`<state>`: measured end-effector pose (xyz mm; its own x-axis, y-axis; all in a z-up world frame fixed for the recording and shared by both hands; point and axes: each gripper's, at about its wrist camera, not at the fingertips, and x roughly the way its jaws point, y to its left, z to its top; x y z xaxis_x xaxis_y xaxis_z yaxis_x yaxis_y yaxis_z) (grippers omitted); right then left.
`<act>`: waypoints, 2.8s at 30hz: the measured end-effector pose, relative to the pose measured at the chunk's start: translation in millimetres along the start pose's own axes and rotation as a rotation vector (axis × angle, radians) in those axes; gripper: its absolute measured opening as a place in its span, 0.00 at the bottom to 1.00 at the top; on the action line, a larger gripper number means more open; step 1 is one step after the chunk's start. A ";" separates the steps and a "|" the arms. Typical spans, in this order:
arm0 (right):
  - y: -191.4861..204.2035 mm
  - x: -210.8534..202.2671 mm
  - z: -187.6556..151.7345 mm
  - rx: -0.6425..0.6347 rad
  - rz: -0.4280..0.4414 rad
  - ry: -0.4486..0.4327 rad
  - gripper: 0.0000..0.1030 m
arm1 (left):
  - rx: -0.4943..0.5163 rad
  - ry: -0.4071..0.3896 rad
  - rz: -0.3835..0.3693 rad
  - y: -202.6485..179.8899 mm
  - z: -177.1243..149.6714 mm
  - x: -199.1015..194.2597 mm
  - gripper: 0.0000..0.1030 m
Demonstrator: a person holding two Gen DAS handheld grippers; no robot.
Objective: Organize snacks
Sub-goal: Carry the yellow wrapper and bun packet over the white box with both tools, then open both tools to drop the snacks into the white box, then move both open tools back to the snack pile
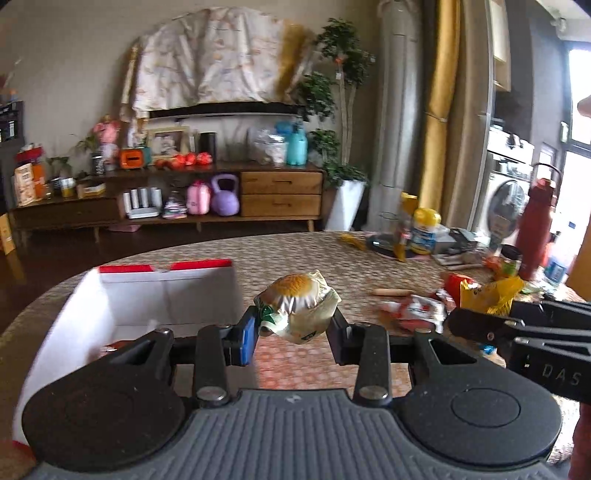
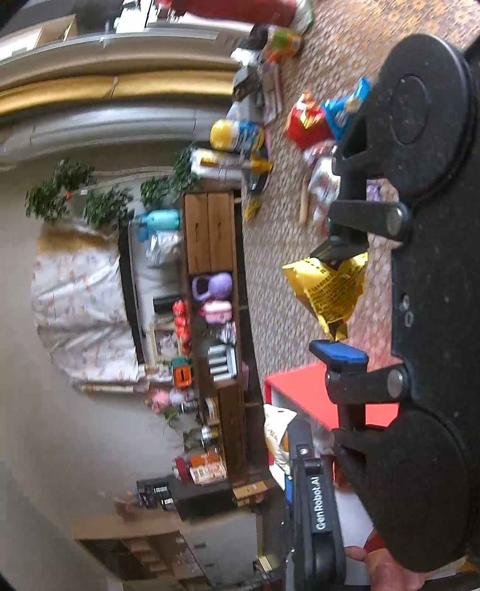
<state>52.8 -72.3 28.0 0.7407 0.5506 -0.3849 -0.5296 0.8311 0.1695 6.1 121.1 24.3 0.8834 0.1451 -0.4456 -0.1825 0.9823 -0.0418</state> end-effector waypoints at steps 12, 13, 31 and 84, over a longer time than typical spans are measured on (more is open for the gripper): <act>87.7 34.9 22.3 -0.115 0.184 -0.001 0.42 | -0.086 0.008 0.153 73.4 -7.9 -15.6 0.36; 92.8 37.1 23.3 -0.116 0.195 0.004 0.42 | -0.091 0.011 0.164 78.6 -9.2 -15.9 0.36; 150.8 75.9 -3.7 -0.222 0.247 0.128 0.42 | -0.132 0.120 0.234 117.9 -37.0 3.0 0.37; 58.2 39.4 -6.2 -0.077 0.044 0.060 0.81 | -0.097 0.046 0.174 53.2 -12.9 6.6 0.89</act>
<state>48.5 -2.6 17.0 0.6914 0.5788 -0.4324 -0.5927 0.7966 0.1185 -3.4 172.7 7.5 0.8146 0.3040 -0.4940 -0.3733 0.9266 -0.0453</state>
